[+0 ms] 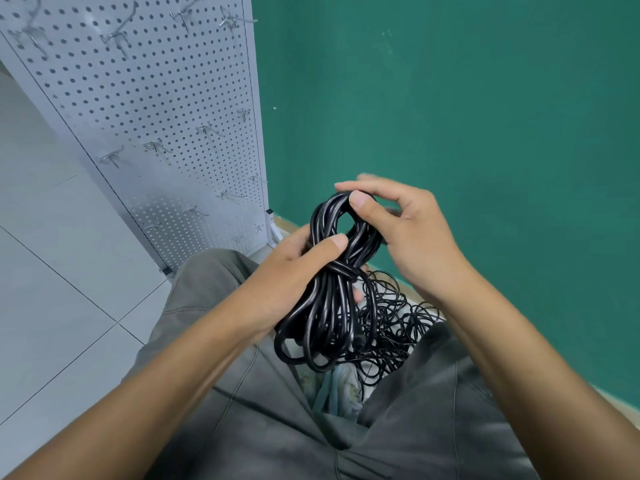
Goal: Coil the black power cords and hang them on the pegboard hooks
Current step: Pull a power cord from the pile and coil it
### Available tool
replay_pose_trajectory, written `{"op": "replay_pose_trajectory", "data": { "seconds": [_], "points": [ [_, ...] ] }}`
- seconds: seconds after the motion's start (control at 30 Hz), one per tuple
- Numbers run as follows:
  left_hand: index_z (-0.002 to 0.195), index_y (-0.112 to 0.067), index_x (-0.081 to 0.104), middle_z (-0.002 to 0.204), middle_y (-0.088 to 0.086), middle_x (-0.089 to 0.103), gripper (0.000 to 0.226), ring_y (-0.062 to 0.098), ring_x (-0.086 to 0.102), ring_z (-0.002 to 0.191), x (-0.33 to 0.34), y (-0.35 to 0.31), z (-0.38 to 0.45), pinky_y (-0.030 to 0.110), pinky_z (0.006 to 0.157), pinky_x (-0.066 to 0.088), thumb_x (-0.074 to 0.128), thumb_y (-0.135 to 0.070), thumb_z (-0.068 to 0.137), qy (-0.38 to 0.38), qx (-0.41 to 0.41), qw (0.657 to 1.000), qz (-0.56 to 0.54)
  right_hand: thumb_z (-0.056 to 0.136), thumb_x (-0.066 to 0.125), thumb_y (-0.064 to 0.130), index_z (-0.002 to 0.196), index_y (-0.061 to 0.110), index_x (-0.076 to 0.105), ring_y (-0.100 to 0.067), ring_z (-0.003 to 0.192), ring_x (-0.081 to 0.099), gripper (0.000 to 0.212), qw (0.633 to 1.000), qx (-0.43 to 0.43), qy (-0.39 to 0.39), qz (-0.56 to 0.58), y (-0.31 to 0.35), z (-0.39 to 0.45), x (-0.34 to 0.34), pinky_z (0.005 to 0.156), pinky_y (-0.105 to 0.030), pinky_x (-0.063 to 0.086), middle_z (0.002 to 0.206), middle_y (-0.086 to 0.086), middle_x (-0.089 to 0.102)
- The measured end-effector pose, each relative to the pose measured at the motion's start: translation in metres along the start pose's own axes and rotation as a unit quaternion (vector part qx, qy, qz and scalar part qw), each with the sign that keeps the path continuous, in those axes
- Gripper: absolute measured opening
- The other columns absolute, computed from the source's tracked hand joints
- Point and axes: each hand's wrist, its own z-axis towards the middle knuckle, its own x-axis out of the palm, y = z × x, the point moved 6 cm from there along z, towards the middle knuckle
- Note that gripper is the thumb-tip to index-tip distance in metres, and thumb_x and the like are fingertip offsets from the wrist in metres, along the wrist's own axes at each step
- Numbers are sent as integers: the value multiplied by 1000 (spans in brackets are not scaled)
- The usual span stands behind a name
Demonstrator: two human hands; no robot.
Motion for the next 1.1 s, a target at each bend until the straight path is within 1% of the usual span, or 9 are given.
{"op": "replay_pose_trajectory", "data": {
  "seconds": [0.13,0.3,0.43,0.5,0.6,0.7,0.83,1.0,1.1],
  "points": [
    [123,-16,65,105,11,78,33,26,75,96,0,5,2,39,86,61,51,-39,103,10,-9,1000,13,99,64,12,112,16,78,-1,97,70,20,1000,-5,-13,-3,-5,-3,3,91,-20,50,103,9,78],
    [113,-11,69,95,16,77,30,25,73,81,0,10,9,33,71,60,53,-35,105,-43,10,999,2,104,58,17,122,18,74,-6,111,67,24,999,26,12,32,-7,-4,9,105,-32,49,117,4,75],
    [108,-2,71,93,27,74,35,26,71,69,-13,4,16,29,60,57,53,-32,106,-109,29,994,-2,97,44,60,148,37,44,0,137,48,56,991,95,46,88,-22,-20,21,117,-37,40,153,12,48],
    [106,0,70,91,25,75,37,25,71,64,-25,-3,19,27,55,56,53,-32,107,-156,38,987,0,88,36,70,143,43,44,1,127,57,62,979,161,89,84,-39,-36,28,113,-35,45,143,16,56],
    [101,-4,68,80,17,76,33,25,69,61,-43,-13,24,29,51,54,52,-32,107,-208,53,977,18,100,40,54,116,30,66,-4,111,68,39,964,184,186,35,-54,-65,36,108,-31,47,108,10,76],
    [101,-1,65,81,17,76,38,30,70,64,-59,-10,31,37,60,58,53,-37,106,-238,61,965,91,103,57,22,94,10,71,-11,105,70,20,974,137,182,1,-50,-73,29,97,-19,47,90,-6,76],
    [100,-8,65,90,18,73,54,38,71,83,-68,3,32,57,82,58,53,-60,92,-250,49,945,203,95,71,24,97,25,75,-11,77,66,5,974,64,150,-155,-31,-68,9,81,-32,55,84,7,72],
    [103,-20,63,95,1,73,40,20,69,91,-53,15,38,48,91,54,52,-58,94,-156,38,931,328,97,65,26,102,34,71,-6,75,64,12,950,-41,142,-274,25,-38,-14,77,-30,51,81,20,71],
    [104,-22,63,96,-1,73,32,19,69,93,-42,16,39,46,92,54,55,-53,99,-108,46,934,337,101,59,15,104,29,60,-21,70,60,15,959,-22,187,-212,35,-22,-11,76,-46,52,81,8,73]
  ]
}}
